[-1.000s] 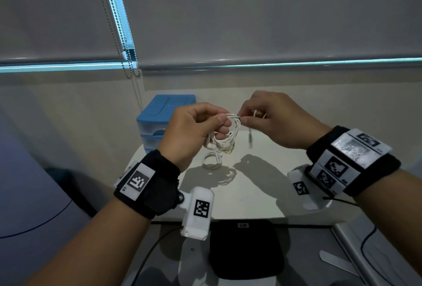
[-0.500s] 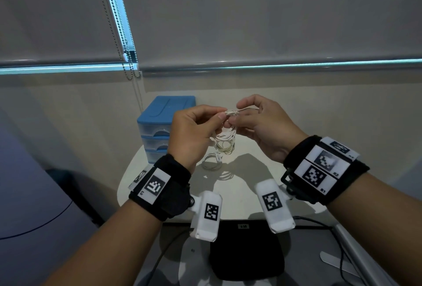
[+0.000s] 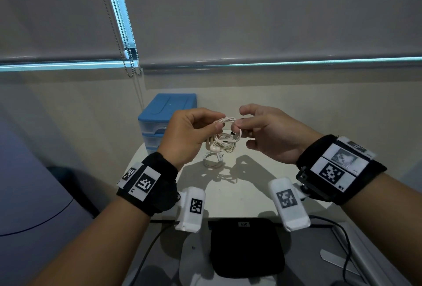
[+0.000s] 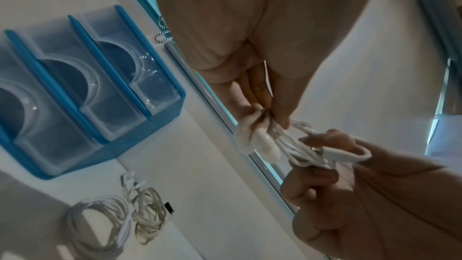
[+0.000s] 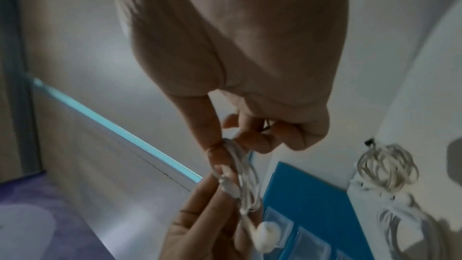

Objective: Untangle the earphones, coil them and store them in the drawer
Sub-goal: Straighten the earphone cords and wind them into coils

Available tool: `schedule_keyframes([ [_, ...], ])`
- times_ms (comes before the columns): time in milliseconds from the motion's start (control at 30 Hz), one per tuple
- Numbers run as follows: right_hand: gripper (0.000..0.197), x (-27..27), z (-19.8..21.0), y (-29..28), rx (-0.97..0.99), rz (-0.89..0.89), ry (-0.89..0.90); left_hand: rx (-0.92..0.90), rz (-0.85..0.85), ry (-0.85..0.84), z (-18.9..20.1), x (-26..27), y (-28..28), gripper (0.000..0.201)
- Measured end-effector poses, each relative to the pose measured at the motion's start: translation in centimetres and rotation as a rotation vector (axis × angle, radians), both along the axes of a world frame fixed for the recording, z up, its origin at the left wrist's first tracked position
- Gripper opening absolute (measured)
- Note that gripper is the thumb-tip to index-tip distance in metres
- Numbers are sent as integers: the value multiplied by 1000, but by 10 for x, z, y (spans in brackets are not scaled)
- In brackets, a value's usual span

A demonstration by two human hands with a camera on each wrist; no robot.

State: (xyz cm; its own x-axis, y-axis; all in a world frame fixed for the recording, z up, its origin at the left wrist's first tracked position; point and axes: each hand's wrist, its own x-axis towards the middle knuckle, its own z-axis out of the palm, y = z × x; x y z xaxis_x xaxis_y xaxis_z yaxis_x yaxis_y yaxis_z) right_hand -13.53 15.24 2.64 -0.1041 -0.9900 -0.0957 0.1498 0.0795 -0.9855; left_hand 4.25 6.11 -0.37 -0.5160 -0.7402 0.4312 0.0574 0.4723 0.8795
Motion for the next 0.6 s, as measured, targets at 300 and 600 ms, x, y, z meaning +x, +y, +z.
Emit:
schedule_keyframes([
  [300, 28, -16, 4, 6, -40, 165, 90, -197, 78, -79, 10, -6, 2, 13],
  [600, 37, -25, 12, 10, -155, 229, 369, -316, 138, -126, 16, -11, 6, 13],
])
